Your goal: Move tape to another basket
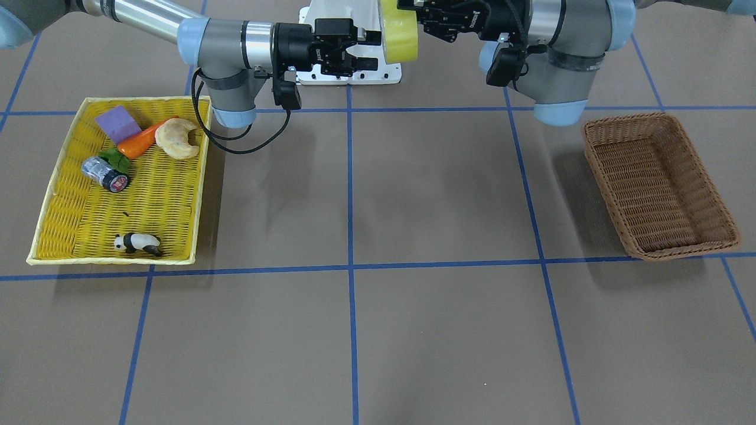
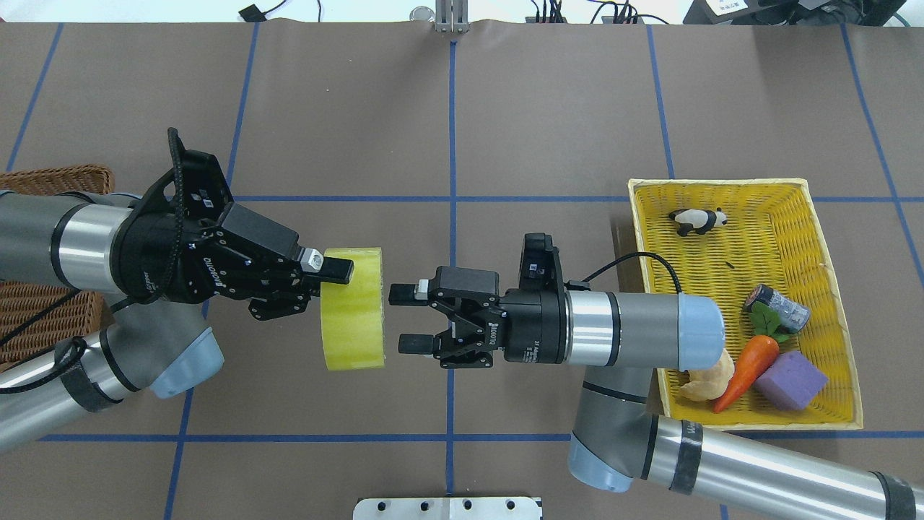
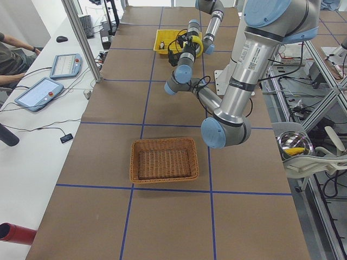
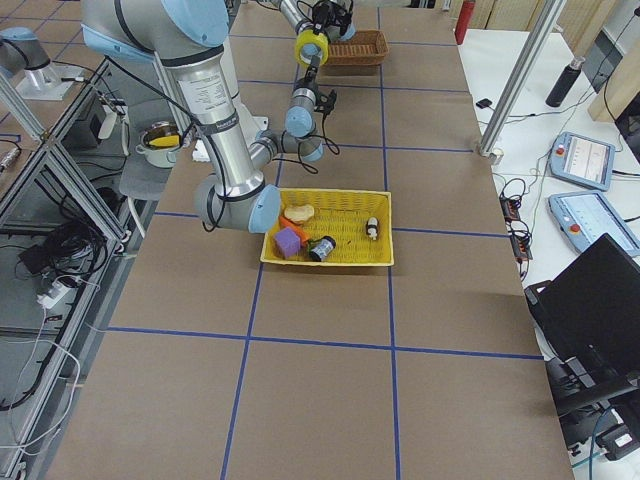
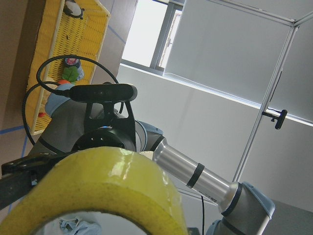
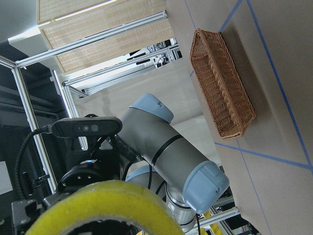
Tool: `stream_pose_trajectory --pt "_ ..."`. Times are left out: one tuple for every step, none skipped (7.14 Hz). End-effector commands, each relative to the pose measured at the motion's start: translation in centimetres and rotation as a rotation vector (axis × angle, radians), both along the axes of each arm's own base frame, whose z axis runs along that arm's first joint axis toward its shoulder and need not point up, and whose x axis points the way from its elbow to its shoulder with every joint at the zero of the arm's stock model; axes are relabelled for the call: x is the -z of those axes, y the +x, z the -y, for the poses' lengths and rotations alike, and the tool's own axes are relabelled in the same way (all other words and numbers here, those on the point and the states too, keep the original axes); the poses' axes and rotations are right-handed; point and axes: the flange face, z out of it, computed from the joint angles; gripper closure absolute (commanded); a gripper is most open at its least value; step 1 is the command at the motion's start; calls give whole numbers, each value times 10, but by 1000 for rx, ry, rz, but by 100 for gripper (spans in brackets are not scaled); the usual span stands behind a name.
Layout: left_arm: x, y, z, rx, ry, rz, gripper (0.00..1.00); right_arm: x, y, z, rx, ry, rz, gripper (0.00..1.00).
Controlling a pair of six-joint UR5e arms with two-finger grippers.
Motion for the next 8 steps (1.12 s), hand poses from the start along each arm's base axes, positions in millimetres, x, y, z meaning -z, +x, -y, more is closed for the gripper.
stream_pose_trajectory --pt "-13 -6 -1 8 0 -1 100 -30 12 -3 -3 7 7 0" --pt "-21 -12 2 22 -8 13 100 -33 20 8 -50 32 -3 0" --pt "-29 -24 14 58 -23 29 100 -35 25 21 -138 117 -47 0" --pt "-34 -40 31 110 -37 48 100 -35 33 45 -194 250 -158 0" --pt "-45 -59 51 175 -62 89 100 -33 41 63 -225 339 -248 0" --pt "-64 -87 73 241 -90 128 100 -36 45 75 -246 397 -313 0" --pt "-91 -115 91 307 -74 200 100 -36 66 103 -292 404 -394 0" --pt "-121 -147 104 372 -22 296 100 -28 98 132 -279 417 -500 0"
